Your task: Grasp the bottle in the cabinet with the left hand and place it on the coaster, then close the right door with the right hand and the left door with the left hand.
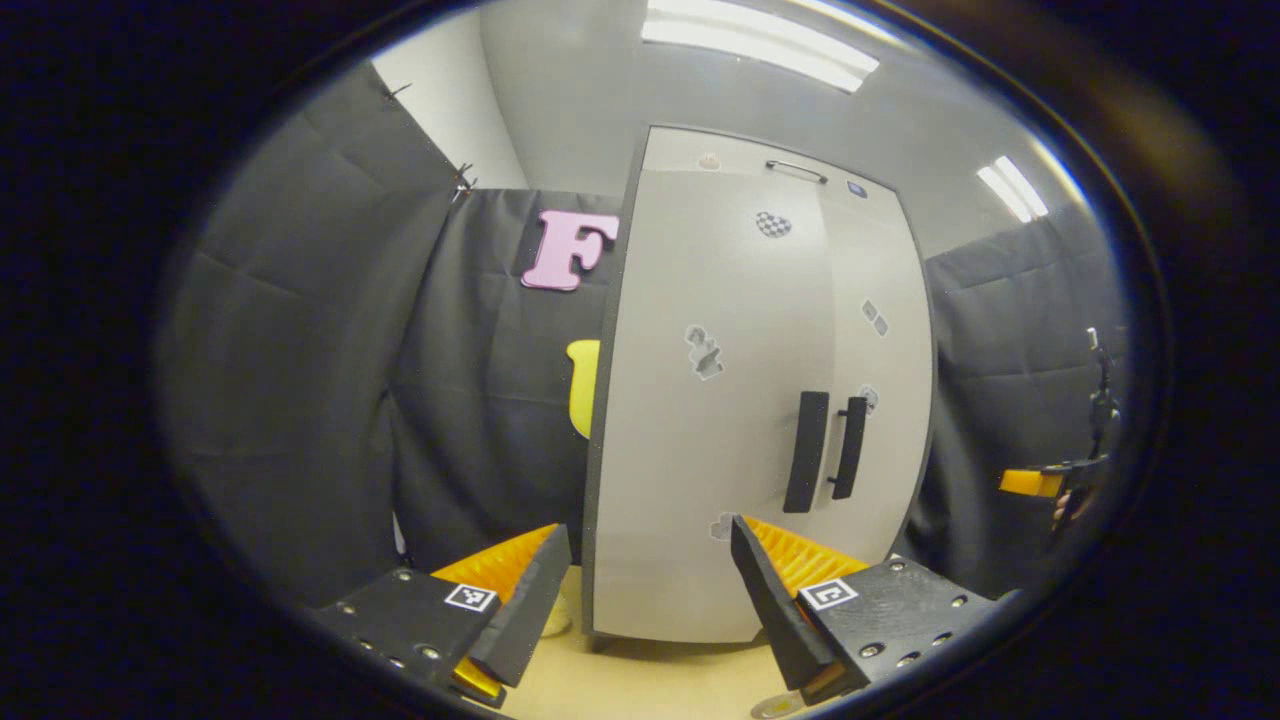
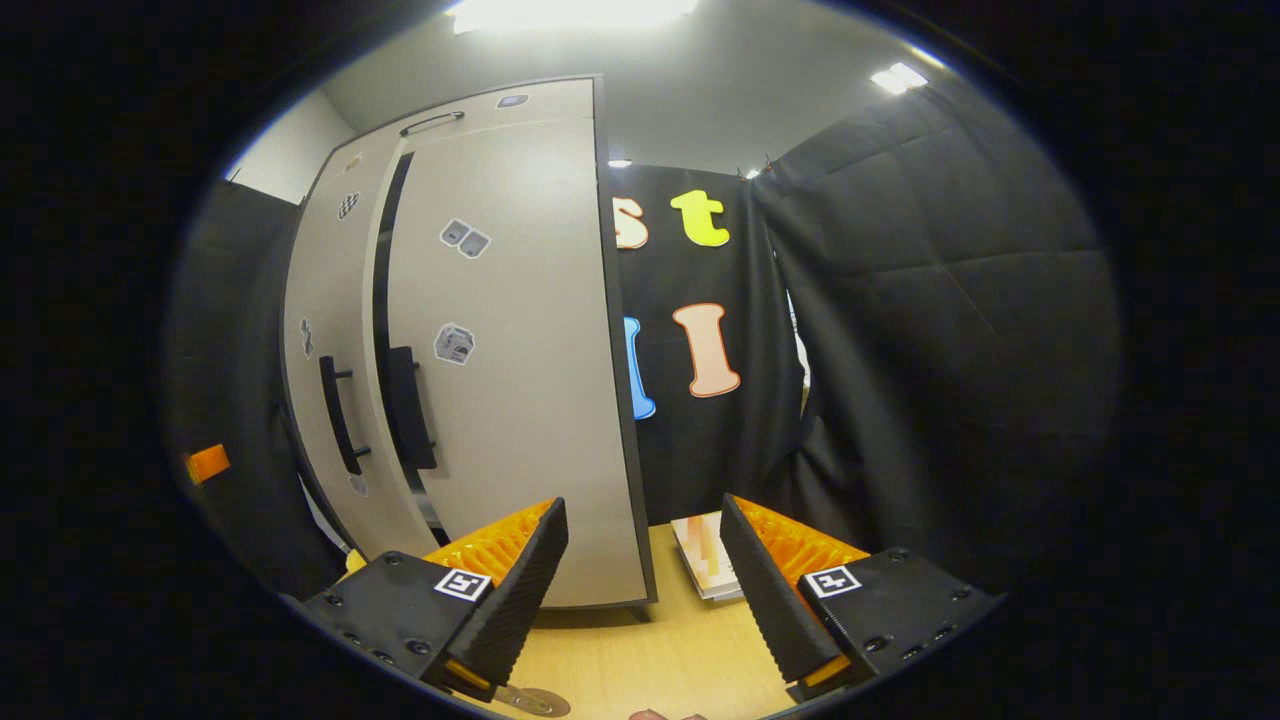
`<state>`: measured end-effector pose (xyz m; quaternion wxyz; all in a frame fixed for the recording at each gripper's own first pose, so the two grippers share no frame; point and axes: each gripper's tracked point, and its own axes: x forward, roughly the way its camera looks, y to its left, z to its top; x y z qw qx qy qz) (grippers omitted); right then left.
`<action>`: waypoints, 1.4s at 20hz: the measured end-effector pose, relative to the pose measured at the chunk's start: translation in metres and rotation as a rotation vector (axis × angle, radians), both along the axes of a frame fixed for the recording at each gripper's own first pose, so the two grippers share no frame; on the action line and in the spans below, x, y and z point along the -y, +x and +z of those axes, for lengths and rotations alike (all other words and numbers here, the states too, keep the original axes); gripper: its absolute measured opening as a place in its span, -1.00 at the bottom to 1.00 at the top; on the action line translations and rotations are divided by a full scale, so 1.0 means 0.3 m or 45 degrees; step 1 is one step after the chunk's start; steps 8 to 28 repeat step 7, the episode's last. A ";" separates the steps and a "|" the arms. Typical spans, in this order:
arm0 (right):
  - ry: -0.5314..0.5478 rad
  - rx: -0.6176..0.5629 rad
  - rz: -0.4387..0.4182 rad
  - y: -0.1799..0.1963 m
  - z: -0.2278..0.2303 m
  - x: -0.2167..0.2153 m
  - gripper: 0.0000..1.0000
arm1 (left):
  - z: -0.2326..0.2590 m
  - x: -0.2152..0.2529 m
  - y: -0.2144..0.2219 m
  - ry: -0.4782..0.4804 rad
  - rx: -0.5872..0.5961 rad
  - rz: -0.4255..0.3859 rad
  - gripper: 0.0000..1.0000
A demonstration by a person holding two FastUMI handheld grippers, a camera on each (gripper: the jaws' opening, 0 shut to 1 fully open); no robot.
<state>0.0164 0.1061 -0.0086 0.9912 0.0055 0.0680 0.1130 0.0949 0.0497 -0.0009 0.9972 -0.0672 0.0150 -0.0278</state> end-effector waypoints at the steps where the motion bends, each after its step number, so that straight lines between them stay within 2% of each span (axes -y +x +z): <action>1: 0.005 0.003 -0.002 0.000 0.006 -0.011 0.95 | -0.007 0.003 0.007 0.008 0.008 -0.008 0.93; 2: -0.006 0.013 -0.016 0.000 0.011 -0.009 0.96 | -0.011 0.006 0.014 0.029 0.013 -0.015 0.99; 7: -0.106 0.040 -0.057 0.001 0.020 -0.007 0.96 | -0.041 0.023 0.023 0.090 0.007 -0.019 0.99; 28: -0.106 0.040 -0.057 0.001 0.020 -0.007 0.96 | -0.041 0.023 0.023 0.090 0.007 -0.019 0.99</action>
